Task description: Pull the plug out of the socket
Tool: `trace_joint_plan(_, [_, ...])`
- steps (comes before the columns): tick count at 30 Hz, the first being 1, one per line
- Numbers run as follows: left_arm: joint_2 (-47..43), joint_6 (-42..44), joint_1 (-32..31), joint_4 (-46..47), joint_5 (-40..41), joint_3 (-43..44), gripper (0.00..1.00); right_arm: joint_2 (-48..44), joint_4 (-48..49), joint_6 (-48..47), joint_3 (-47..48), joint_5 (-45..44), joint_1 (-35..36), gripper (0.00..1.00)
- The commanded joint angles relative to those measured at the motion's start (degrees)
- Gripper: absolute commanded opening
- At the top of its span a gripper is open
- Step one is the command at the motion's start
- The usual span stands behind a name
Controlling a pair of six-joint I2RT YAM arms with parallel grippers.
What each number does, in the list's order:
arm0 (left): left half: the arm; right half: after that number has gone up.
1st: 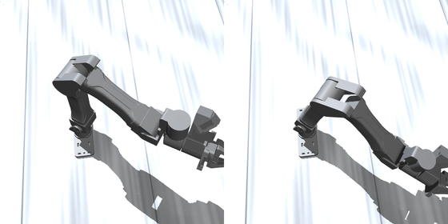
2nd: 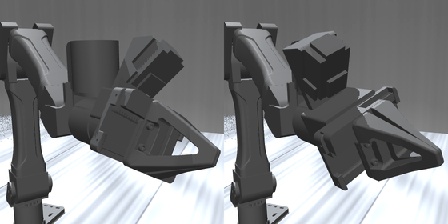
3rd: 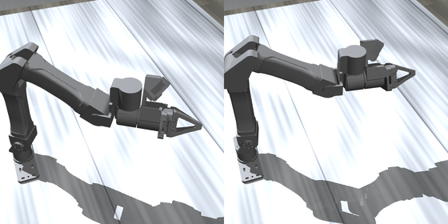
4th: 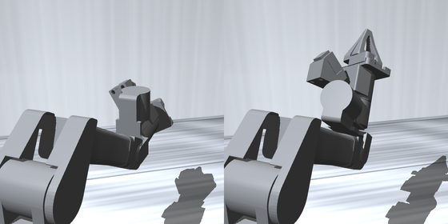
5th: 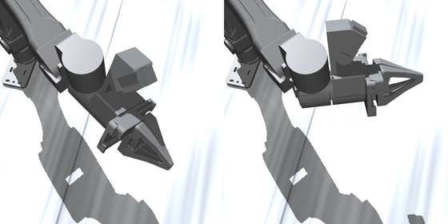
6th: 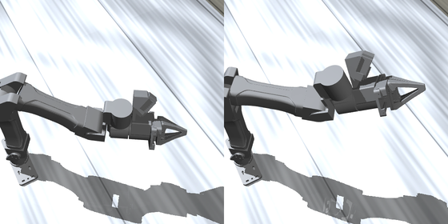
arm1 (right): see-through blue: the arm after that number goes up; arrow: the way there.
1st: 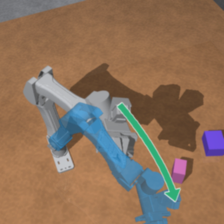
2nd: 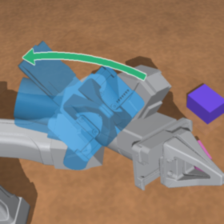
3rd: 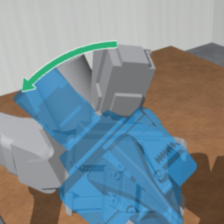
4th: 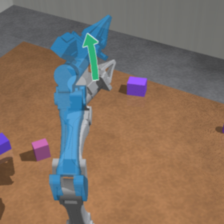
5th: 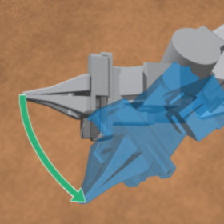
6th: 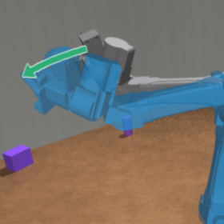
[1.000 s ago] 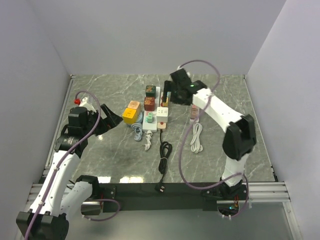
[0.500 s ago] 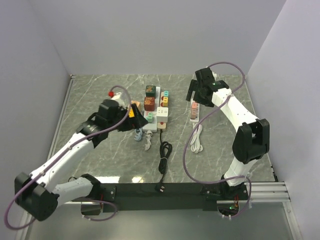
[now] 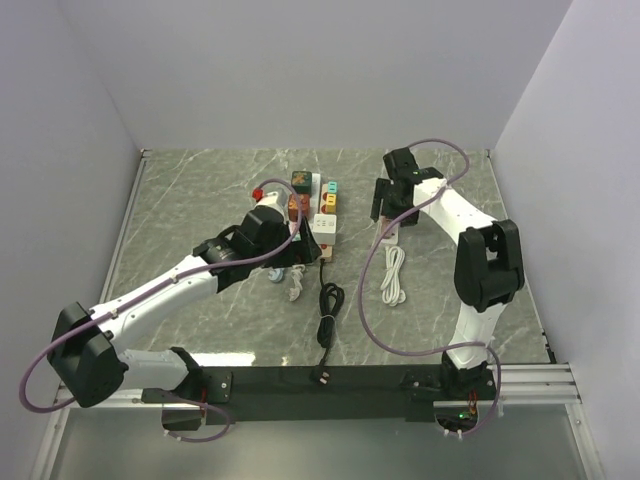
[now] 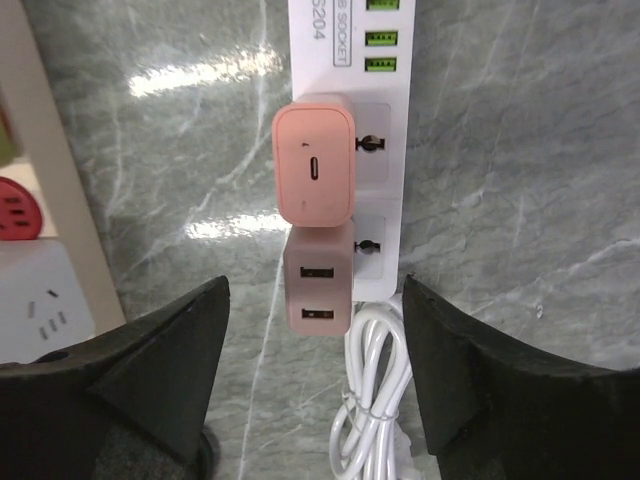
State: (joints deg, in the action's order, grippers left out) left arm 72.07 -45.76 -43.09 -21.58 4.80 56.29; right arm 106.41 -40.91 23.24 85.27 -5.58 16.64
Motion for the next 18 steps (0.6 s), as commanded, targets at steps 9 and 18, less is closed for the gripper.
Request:
trace_joint_plan(9, [-5.18,-2.49,-0.24,0.58,6.45,0.14,0.99,3.79,4.08,0.66,-1.87,1.45,0.06,0.52])
trace_joint_plan(18, [-4.66,-2.85,-0.33,0.84,6.54,-0.3,1.0,-0.83,4.95,2.06,-6.68,2.41,0.14,0.0])
